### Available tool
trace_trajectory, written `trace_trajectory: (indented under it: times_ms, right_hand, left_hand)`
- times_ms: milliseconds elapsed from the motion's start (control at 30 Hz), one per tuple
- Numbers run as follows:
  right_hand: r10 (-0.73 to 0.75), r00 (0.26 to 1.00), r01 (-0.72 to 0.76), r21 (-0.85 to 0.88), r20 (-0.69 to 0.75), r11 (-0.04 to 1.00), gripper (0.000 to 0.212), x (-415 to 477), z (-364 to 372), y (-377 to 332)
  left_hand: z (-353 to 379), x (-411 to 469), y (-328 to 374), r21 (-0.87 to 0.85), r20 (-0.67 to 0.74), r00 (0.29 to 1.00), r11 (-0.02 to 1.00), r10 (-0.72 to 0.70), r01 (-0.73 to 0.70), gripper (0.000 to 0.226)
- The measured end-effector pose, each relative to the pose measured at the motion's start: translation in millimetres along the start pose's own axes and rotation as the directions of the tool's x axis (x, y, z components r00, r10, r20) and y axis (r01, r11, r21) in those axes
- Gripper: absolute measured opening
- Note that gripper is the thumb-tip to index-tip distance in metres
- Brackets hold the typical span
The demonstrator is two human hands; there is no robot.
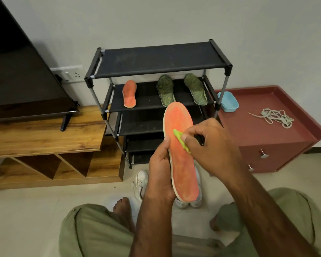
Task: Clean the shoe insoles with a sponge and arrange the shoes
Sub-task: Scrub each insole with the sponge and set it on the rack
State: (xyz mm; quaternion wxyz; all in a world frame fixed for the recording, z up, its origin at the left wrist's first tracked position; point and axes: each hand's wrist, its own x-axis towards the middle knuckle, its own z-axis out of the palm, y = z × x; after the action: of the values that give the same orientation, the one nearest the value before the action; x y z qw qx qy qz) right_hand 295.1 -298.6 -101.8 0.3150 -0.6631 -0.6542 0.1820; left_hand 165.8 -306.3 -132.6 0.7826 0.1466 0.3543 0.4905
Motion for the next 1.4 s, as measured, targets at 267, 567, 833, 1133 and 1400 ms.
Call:
trace_trajectory:
  times_ms: [267,567,833,1133,1400]
  right_hand:
    - [-0.01,0.997,0.003,-0.088,-0.073,0.996,0.012,-15.3,17.3,-2.5]
    - [-0.158,0.968,0.161,-0.001,-0.197,0.987,0.024,7.4,14.2,0.0]
    - [-0.106,0.98,0.095,0.073,0.17,0.993,0.018,-7.4,26.5,-1.5]
    - [0.013,0.973,-0.025,0.051,0.23,0.998,0.015,-0.4,21.6,-2.7]
    - [0.027,0.992,-0.03,0.024,0.122,0.999,0.011,9.4,21.4,-5.5]
  left_hand:
    - [-10.2,-2.3,-9.0,0.04,-0.017,1.0,0.999,0.005,-0.005,0.048]
    - [-17.7,7.4,-14.7,-0.026,0.044,0.999,1.0,-0.013,0.014,0.05]
    - [-29.9,14.7,-21.6,-0.218,0.119,0.992,0.973,-0.044,0.07,0.062]
    - [-27.4,18.5,-26.3,-0.204,0.086,0.995,0.976,-0.055,0.072,0.061]
    - [-29.1,22.4,-24.8,-0.17,0.098,0.993,0.982,-0.061,0.077,0.063]
